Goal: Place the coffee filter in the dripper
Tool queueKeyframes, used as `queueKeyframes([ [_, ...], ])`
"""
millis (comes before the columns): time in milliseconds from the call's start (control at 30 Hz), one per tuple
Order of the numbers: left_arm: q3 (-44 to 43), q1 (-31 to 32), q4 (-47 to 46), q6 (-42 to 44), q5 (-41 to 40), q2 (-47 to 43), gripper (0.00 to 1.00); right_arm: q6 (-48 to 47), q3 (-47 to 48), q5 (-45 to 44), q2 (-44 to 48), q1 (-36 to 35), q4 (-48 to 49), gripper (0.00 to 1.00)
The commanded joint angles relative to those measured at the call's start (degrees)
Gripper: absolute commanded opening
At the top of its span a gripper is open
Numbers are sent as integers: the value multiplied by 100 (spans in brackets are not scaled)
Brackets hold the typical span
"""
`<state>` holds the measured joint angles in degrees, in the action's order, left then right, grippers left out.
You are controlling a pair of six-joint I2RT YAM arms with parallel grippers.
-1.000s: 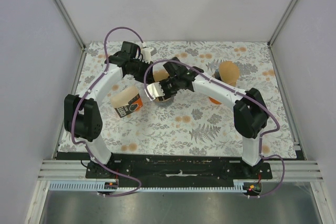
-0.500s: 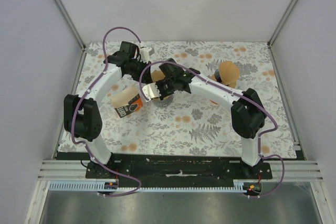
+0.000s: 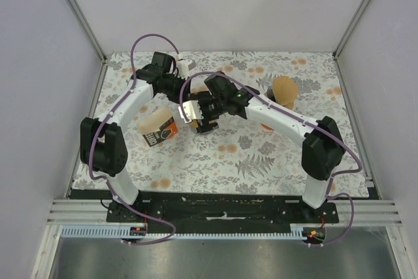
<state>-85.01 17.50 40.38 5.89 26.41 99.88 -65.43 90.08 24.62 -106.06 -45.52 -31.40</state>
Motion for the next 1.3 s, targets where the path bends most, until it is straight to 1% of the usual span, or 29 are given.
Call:
queueKeyframes([
  [0,-33,26,31,202,66,-12,22,838,-96,753,788,69,160,92],
  [67,-33,26,31,193,66,-29,22,1241,-166,999,946,148,274,93],
  [100,-42,26,31,202,57,-30,22,1487,-201,1070,1025,201,388,95],
  [167,-33,26,31,211,66,-38,22,2407,-237,949,1131,358,721,95],
  [233,-33,26,31,193,66,-47,22,3505,-115,511,1105,552,951,94],
  [367,-24,26,31,193,74,-38,22,5913,491,-509,693,1088,628,85],
  [467,-33,26,31,202,74,-56,22,6734,519,-1099,464,1247,354,80],
  [500,-33,26,31,193,74,-65,22,6849,484,-1100,394,1247,354,79],
  [600,-42,26,40,202,109,-65,22,7078,606,-653,87,1238,284,80],
  [767,-33,26,14,219,110,-73,22,7193,914,-371,-318,1238,222,79],
  [900,-33,35,5,211,109,-82,22,7272,1134,-362,-555,1221,283,77],
  [967,-42,26,-4,211,136,-74,22,7264,1195,-362,-705,1212,292,72],
  [1133,-77,43,5,211,136,-82,22,6957,1152,-239,-881,1203,222,48],
  [1267,-112,43,-13,202,136,-47,22,6728,1099,147,-890,1212,204,35],
])
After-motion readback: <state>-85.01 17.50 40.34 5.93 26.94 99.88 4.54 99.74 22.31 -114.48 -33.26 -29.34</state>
